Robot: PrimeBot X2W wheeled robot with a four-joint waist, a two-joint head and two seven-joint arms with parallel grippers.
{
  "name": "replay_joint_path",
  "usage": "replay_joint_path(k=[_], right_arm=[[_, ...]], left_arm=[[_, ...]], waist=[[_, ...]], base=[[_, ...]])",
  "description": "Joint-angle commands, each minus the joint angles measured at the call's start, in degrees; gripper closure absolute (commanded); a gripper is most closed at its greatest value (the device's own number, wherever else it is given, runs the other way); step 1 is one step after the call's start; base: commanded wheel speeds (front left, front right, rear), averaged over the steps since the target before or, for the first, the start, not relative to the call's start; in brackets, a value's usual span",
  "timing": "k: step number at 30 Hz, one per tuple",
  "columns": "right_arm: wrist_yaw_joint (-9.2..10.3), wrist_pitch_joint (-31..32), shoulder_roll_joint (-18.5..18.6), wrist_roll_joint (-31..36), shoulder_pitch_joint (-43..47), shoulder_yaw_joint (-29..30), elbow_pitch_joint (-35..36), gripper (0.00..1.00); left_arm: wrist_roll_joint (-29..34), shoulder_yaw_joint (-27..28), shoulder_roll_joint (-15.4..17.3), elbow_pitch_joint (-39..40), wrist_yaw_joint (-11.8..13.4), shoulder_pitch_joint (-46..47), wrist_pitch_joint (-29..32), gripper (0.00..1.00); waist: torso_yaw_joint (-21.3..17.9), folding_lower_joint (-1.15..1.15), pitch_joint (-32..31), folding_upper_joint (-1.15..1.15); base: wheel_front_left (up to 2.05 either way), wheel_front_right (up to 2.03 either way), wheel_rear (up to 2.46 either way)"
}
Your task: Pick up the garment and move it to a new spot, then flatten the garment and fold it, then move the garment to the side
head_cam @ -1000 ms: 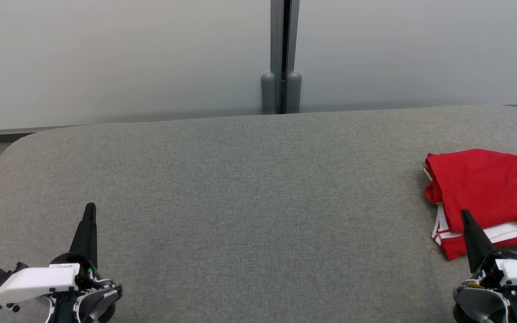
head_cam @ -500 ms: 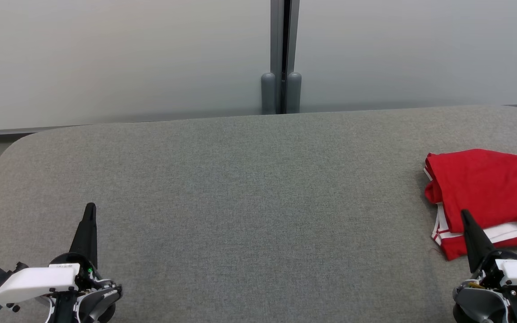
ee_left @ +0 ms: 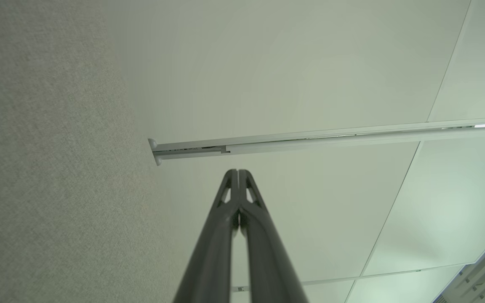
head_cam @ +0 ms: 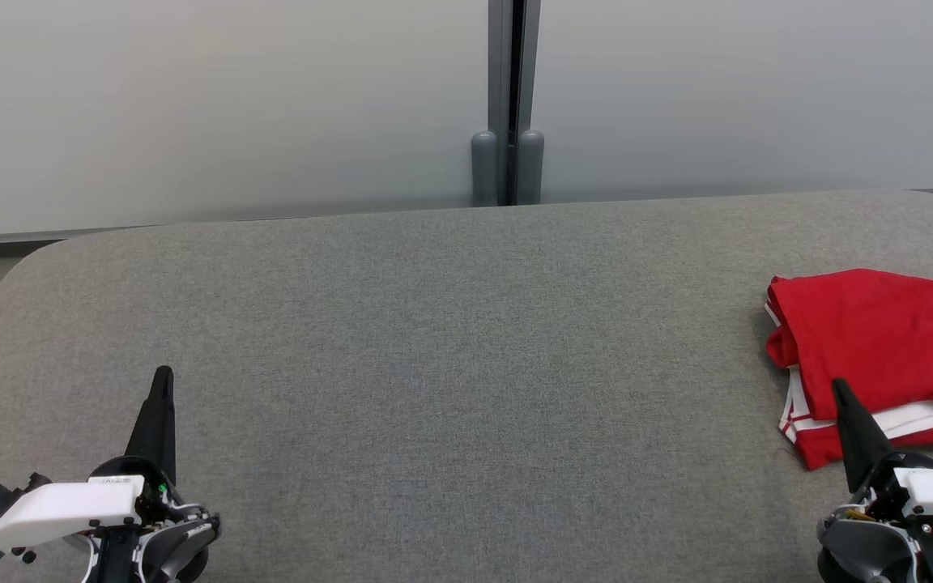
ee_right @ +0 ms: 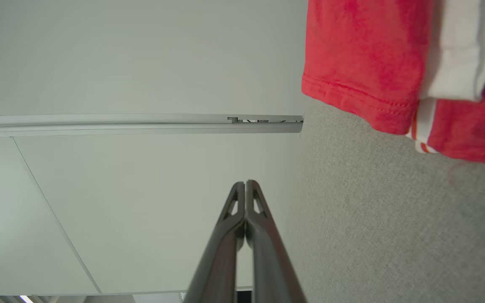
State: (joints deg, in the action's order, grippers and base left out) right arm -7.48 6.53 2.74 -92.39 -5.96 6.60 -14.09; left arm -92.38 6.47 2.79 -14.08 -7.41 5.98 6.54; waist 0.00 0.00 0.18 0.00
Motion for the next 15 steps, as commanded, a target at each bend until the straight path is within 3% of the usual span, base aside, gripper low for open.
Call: replay_joint_path(k=[1,15], right_arm=[[-0.02,0.25,0.18,0.03,-0.51,0.14,0.13,1.0],[-0.02,0.26,0.19,0.04,-0.51,0.15,0.13,1.0]], left_arm=[[-0.08,0.22,0.16,0.04,-0.23,0.57,0.18,1.0],[-0.08,0.21,0.16,0.04,-0.23,0.57,0.18,1.0]], waist=[[0.0,0.0,0.0,0.0],[0.0,0.0,0.0,0.0]], base=[[0.0,0.0,0.0],[0.0,0.0,0.0]])
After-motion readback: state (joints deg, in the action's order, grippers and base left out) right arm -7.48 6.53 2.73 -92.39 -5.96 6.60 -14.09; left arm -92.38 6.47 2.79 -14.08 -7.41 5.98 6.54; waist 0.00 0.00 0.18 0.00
